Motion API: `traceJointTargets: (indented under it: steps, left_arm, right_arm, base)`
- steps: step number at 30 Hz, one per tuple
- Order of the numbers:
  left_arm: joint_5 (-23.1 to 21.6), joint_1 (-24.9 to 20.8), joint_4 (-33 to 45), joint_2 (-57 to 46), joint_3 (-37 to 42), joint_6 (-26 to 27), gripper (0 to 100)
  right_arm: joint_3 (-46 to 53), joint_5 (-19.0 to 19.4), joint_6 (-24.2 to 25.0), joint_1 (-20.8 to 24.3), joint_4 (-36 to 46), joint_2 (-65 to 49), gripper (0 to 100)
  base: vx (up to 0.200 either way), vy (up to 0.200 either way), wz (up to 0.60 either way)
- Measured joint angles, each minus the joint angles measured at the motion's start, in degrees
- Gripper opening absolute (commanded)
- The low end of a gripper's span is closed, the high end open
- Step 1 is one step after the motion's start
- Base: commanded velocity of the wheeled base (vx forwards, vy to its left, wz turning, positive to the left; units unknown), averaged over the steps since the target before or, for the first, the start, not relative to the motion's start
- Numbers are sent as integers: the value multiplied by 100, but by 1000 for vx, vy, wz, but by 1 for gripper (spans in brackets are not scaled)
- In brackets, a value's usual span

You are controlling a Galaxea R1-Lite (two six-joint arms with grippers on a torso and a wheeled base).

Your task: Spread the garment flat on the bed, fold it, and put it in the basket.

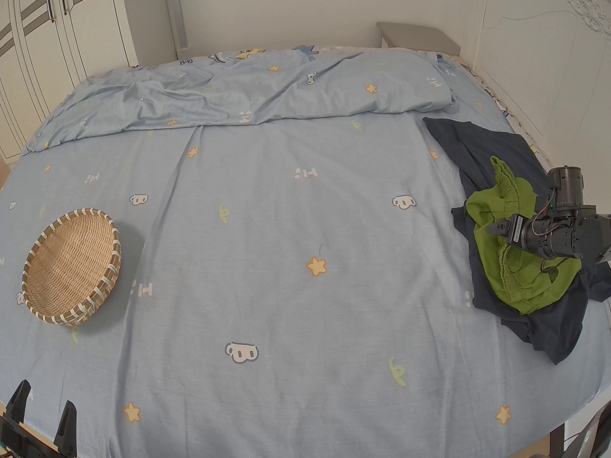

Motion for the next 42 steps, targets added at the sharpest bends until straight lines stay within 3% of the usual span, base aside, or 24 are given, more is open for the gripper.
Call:
traceJointTargets:
  steps: [3, 4, 24, 33, 42]
  left_arm:
    - [0, 0, 0, 0, 0, 0, 100]
    - [0, 0, 0, 0, 0, 0, 100]
    - [0, -2, 0, 0, 0, 0, 100]
    - [0, 0, 0, 0, 0, 0, 100]
    - [0, -2, 0, 0, 0, 0, 100]
  right_arm:
    - [-22, 0, 26, 0, -2, 74, 100]
    - [-30, 0, 50, 0, -2, 96, 0]
    - [-196, -20, 85, -52, 162, 268, 0]
    - [-697, 5, 33, 169, 1882, -327, 0]
    - [-1232, -26, 44, 1096, 2811, -997, 0]
  base:
    - [0, 0, 0]
    - [0, 0, 0]
    - [0, 0, 0]
    - [0, 0, 0]
    - [0, 0, 0]
